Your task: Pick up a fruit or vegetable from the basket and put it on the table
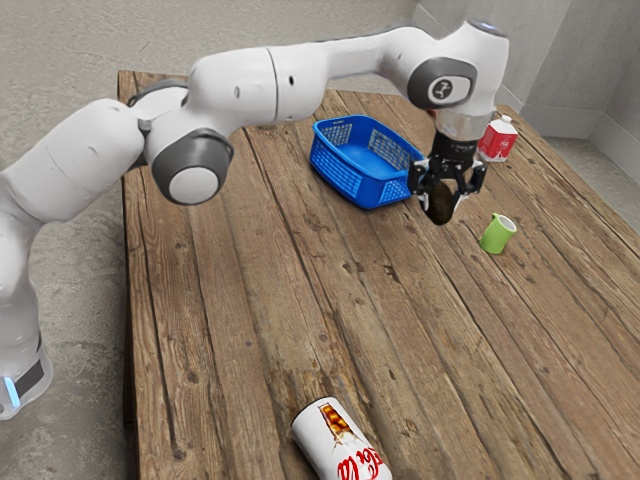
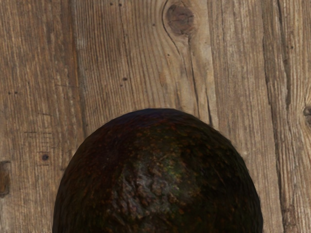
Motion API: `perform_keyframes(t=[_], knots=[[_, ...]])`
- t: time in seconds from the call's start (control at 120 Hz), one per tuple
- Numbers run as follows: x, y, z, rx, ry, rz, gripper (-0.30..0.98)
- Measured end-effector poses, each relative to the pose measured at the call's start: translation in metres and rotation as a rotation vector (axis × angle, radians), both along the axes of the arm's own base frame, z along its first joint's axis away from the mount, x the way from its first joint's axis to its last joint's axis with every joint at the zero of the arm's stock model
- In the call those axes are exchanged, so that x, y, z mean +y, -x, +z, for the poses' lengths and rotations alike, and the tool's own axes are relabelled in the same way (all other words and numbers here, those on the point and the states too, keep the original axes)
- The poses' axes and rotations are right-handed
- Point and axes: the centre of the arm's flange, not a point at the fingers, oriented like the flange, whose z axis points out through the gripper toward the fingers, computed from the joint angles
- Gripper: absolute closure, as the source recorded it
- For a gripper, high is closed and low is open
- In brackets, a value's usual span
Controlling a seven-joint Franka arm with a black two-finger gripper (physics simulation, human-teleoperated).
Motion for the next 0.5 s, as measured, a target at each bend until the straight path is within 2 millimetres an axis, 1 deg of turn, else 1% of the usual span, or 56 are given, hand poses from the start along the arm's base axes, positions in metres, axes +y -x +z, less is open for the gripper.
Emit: perform_keyframes(t=[0.067,0.133,0.292,0.5], knots=[[-0.0029,-0.0005,0.0002,-0.005,-0.003,-0.005,0.25],[-0.0028,-0.0007,0.0011,-0.009,-0.018,-0.005,0.16],[-0.0041,-0.0008,0.0012,-0.010,-0.049,-0.009,0.05],[-0.0026,-0.0012,-0.0024,-0.004,-0.059,-0.009,0.01]])
